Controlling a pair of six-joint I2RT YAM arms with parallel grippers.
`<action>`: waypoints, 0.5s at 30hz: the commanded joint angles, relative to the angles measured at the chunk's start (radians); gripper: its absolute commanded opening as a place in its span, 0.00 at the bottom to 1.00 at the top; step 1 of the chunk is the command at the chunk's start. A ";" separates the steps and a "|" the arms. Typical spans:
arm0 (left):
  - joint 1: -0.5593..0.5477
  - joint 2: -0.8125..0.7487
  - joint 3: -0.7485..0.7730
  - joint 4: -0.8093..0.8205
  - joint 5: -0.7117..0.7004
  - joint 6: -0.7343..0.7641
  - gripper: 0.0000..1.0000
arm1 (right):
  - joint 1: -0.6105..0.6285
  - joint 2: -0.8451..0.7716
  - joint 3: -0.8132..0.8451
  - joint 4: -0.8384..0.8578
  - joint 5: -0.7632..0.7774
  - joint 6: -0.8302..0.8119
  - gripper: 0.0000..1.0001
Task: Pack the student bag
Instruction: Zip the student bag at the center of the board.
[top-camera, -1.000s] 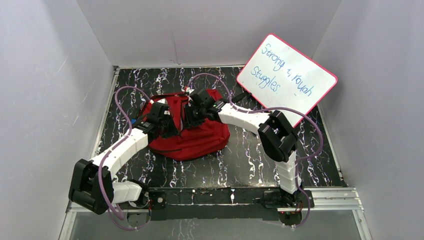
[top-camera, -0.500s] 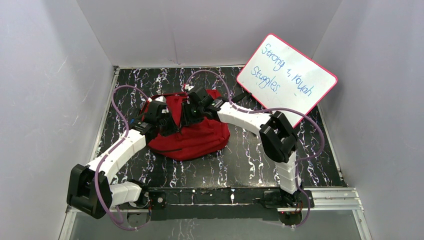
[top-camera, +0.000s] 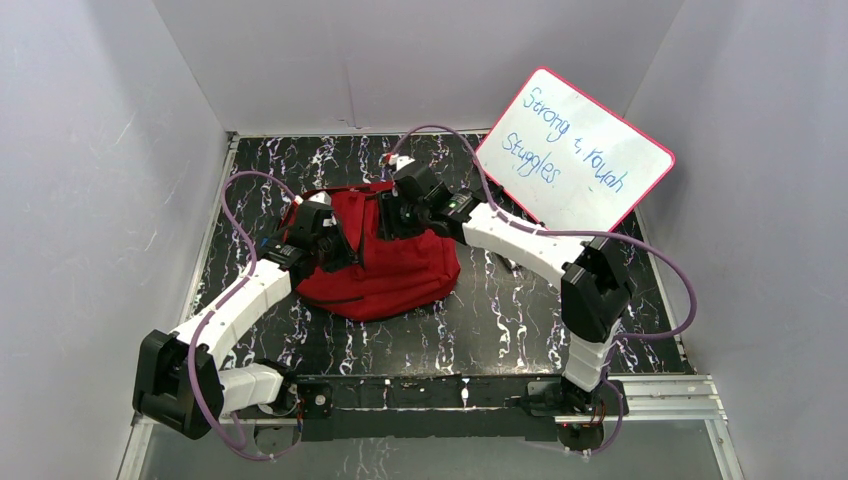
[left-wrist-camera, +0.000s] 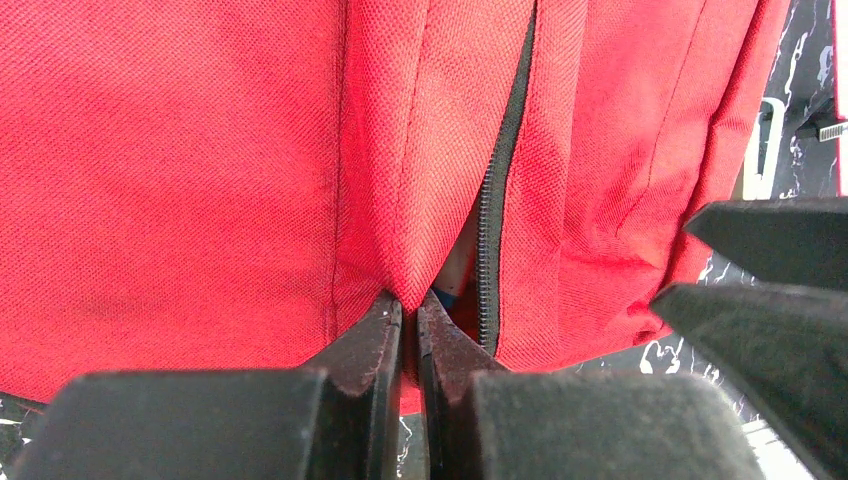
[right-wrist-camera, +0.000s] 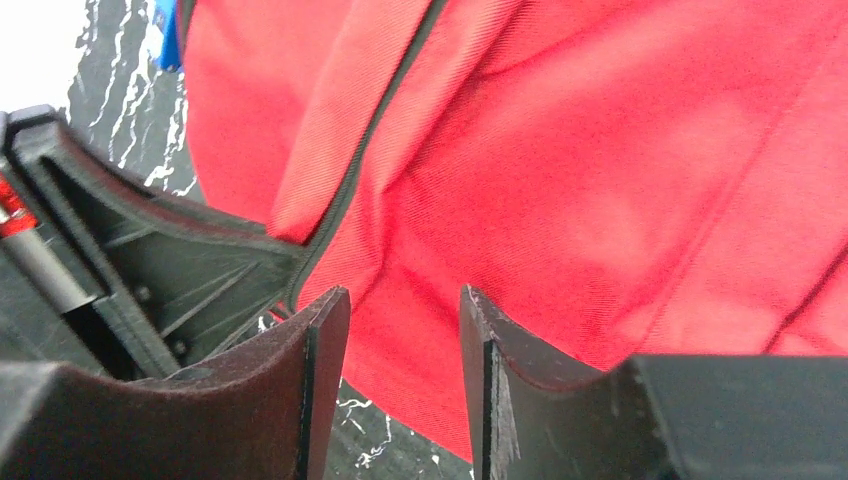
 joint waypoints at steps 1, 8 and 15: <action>-0.001 -0.040 0.036 0.009 0.000 -0.005 0.03 | -0.059 0.021 0.082 -0.038 0.065 -0.028 0.54; -0.001 -0.028 0.030 0.010 0.000 -0.020 0.04 | -0.156 0.128 0.217 -0.014 -0.080 0.045 0.54; 0.000 -0.033 0.030 0.013 0.000 -0.029 0.02 | -0.214 0.248 0.296 0.085 -0.186 0.193 0.56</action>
